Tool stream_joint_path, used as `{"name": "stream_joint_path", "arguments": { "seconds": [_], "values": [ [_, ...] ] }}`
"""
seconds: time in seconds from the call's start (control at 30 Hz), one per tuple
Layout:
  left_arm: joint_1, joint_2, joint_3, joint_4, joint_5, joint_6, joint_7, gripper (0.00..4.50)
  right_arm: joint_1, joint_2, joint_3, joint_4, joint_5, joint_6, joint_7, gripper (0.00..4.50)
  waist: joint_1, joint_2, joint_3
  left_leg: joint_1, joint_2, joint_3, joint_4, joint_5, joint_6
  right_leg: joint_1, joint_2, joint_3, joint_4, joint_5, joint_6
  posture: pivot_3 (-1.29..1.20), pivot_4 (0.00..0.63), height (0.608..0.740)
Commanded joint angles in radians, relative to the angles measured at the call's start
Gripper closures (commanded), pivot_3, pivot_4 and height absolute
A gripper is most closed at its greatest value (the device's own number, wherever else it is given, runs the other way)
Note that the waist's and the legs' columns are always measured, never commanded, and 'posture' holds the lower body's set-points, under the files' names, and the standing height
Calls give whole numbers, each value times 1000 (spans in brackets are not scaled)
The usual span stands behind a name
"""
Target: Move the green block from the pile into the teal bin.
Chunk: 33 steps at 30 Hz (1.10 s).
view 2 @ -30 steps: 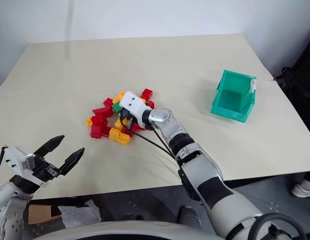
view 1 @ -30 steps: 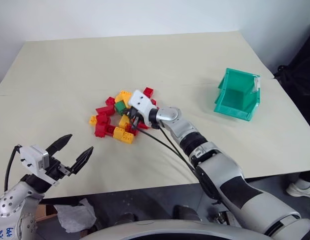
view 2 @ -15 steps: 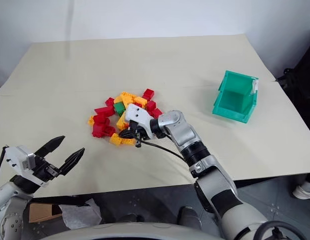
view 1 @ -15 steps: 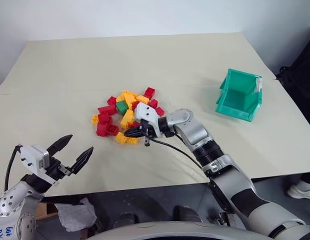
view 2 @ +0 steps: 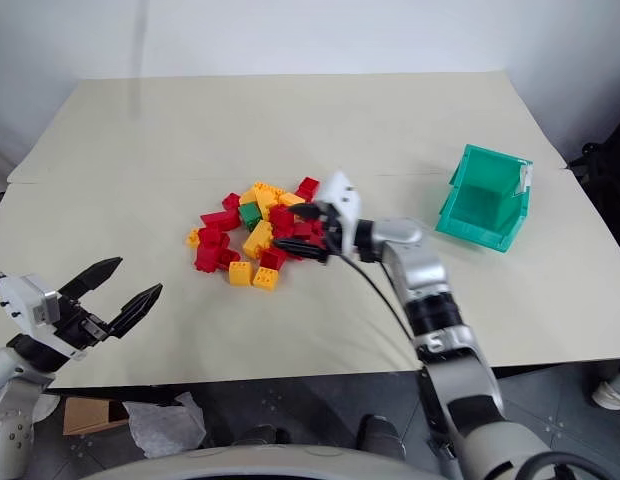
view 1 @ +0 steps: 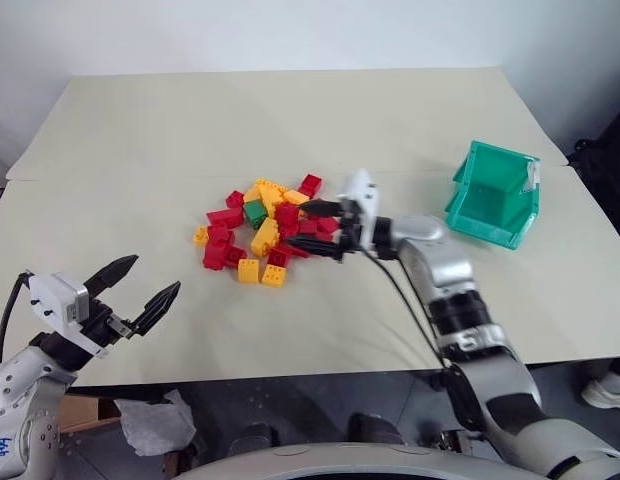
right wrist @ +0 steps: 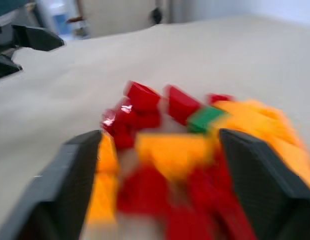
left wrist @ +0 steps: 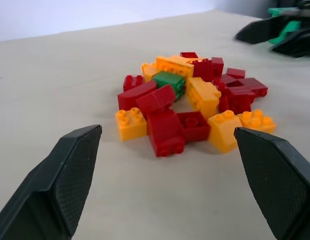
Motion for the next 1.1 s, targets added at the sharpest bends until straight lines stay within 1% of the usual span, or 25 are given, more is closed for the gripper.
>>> {"name": "stream_joint_path", "arguments": {
  "seconds": [0.03, 0.13, 0.23, 0.37, 0.47, 0.6, 0.73, 0.83, 0.97, 1.1],
  "values": [
    [-25, 25, 6, 21, -4, 2, -17, 0, 72, -71, -49, -123, 50, 4, 5, 25, -3, 0, 0, 0, 0, 0, 0, 0, 0, 0, 0, 0, 0, 0, 0, 0, 150, 740],
    [-37, 24, -10, 31, 4, 2, -19, 0, 102, -94, -33, -175, 56, 43, -14, 25, -15, 0, 0, 1, 1, 3, -2, 0, 0, -1, 1, 1, 0, 0, 0, 0, 150, 740],
    [-45, 21, -25, 34, 11, 3, -18, 0, 98, -76, 4, -205, 54, 78, -34, 25, -24, 0, 0, 4, 2, 5, -3, 0, -1, -1, 1, 2, 1, 0, 0, 0, 150, 740],
    [-49, 23, -29, 35, 10, 3, -16, 0, 39, -6, 72, -206, 41, 123, -68, 25, -26, 1, 0, 4, 2, 5, -2, 0, -1, -1, 0, 2, 2, 0, 0, 0, 150, 740],
    [-42, 24, -21, 30, 7, 5, -12, 0, -30, 61, 119, -162, 25, 168, -105, 25, -27, 1, 0, 4, 2, 5, -1, 0, -1, -1, 0, 2, 2, 0, 0, 0, 150, 740],
    [-16, 21, 2, 13, -9, 15, -1, 0, -162, 166, 181, -5, -47, 197, -199, 25, -28, 1, 0, 4, 2, 4, -1, 0, 0, -1, 0, 2, 3, 0, 0, 0, 150, 740],
    [9, 15, 17, 2, -21, 17, 1, 0, -272, 248, 207, 160, -92, 189, -246, 25, -29, 0, 0, 3, 2, 4, -2, 0, -1, -2, 0, 2, 3, 0, 0, 0, 150, 740],
    [24, 8, 23, -9, -24, 17, 6, 0, -348, 297, 208, 308, -126, 164, -293, 25, -30, 0, 0, 3, 2, 4, -1, 0, -1, -2, 0, 2, 3, 0, 0, 0, 150, 740],
    [34, 0, 30, -19, -24, 17, 13, 0, -440, 349, 185, 490, -166, 118, -391, 25, -30, 0, 0, 3, 2, 4, -2, 0, -1, -2, 0, 2, 3, 0, 0, 0, 150, 740],
    [29, -10, 25, -27, -20, 14, 24, 0, -534, 377, 152, 688, -212, 63, -560, 25, -33, 0, 0, 2, 2, 4, -2, 0, -1, -2, 0, 2, 3, 0, 0, 0, 150, 740]
  ]
}}
